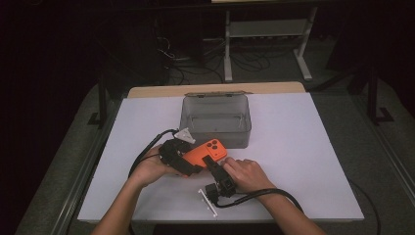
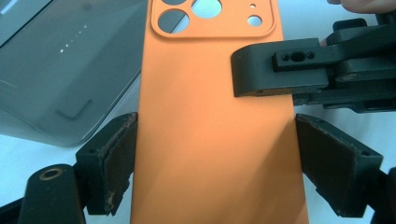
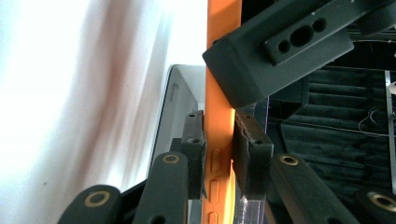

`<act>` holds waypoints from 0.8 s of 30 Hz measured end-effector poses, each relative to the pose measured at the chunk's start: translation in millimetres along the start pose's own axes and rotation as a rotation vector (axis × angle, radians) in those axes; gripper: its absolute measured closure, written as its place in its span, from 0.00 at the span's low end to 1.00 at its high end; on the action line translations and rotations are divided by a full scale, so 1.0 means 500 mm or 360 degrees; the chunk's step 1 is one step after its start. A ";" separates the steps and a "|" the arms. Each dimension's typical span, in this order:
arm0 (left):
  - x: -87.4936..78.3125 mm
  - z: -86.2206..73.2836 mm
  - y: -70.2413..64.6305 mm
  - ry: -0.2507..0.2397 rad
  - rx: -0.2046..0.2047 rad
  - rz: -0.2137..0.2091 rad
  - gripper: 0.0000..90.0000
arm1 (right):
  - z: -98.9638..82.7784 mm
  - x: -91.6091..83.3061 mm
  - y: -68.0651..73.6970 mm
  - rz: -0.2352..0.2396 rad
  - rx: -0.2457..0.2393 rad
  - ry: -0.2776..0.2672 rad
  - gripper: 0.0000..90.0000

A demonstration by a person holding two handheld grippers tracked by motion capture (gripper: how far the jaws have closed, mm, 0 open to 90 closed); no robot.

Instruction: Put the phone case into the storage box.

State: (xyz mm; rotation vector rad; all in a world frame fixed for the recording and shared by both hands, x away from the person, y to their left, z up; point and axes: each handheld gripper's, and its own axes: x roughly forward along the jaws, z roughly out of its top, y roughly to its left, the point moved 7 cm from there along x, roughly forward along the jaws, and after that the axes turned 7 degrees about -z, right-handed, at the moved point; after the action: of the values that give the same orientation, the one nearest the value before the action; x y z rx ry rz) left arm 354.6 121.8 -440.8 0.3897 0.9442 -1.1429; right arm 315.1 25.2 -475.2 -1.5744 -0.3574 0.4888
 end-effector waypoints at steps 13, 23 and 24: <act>-0.003 0.000 0.001 -0.0011 -0.0030 -0.0035 0.18 | 0.002 -0.001 -0.001 -0.0063 -0.0024 0.0000 0.87; -0.003 -0.001 0.000 -0.0016 -0.0031 -0.0049 0.18 | 0.003 -0.004 0.002 -0.0091 -0.0007 0.0000 0.88; -0.004 -0.001 0.000 -0.0014 -0.0031 -0.0051 0.18 | 0.003 -0.004 0.001 -0.0101 -0.0001 -0.0002 0.88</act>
State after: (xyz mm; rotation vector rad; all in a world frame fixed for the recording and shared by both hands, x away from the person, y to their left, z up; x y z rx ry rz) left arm 354.3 123.2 -439.6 0.3543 0.9564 -1.1629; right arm 312.7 25.6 -475.7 -1.5584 -0.4070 0.4408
